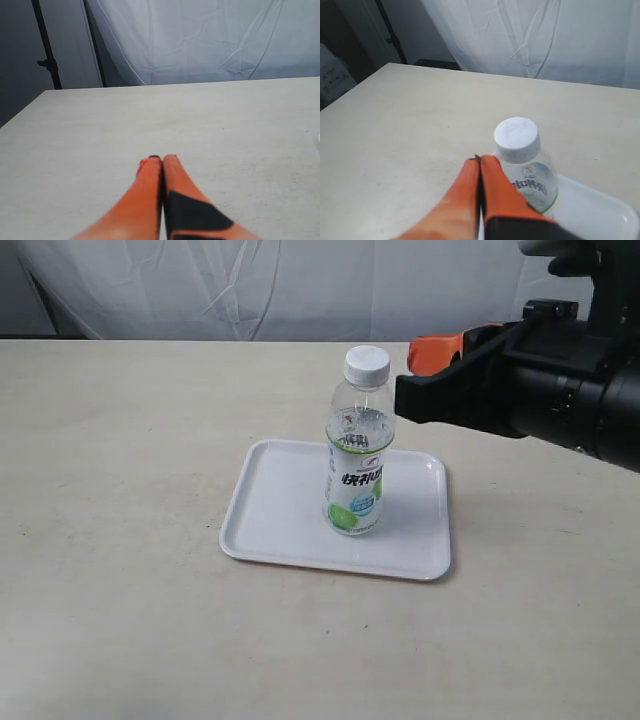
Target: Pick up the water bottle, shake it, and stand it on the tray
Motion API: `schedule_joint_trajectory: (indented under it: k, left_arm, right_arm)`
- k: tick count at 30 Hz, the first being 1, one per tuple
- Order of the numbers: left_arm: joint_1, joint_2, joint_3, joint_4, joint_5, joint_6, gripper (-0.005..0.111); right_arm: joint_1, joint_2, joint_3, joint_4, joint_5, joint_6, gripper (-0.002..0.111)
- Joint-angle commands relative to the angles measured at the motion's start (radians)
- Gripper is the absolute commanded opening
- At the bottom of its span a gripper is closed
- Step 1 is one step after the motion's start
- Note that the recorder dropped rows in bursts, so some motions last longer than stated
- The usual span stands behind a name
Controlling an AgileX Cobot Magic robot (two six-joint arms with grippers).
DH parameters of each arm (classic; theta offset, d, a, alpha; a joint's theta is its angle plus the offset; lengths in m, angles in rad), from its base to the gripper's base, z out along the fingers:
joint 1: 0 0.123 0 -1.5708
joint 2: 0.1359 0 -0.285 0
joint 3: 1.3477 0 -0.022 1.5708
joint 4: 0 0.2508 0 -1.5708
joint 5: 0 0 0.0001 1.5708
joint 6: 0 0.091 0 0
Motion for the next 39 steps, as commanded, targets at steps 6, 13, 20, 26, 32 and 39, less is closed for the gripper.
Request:
schedule_joint_trajectory:
  k: [6,13,20,26,32,39]
  left_arm:
    - [0.000,-0.005,0.002,0.004,-0.005,-0.004,0.000]
    - [0.000,-0.005,0.002,0.004,-0.005,-0.004,0.000]
    - [0.000,-0.005,0.002,0.004,-0.005,-0.004,0.000]
    - [0.000,-0.005,0.002,0.004,-0.005,-0.004,0.000]
    - [0.000,-0.005,0.002,0.004,-0.005,-0.004,0.000]
    - [0.000,-0.005,0.002,0.004,-0.005,-0.004,0.000]
  right_arm:
    - [-0.053,-0.143,0.017,-0.001,-0.213,-0.014,0.000]
    - [-0.516,-0.493,0.342,-0.001,0.091,-0.014,0.000]
    - [-0.557,-0.732,0.428,-0.039,0.073,-0.016,0.000]
    - [-0.619,-0.793,0.446,-0.664,0.082,0.530,0.000]
    - [-0.731,-0.882,0.490,-1.376,0.194,1.244,0.000]
    - [-0.802,-0.981,0.498,-1.720,0.431,1.614,0.000]
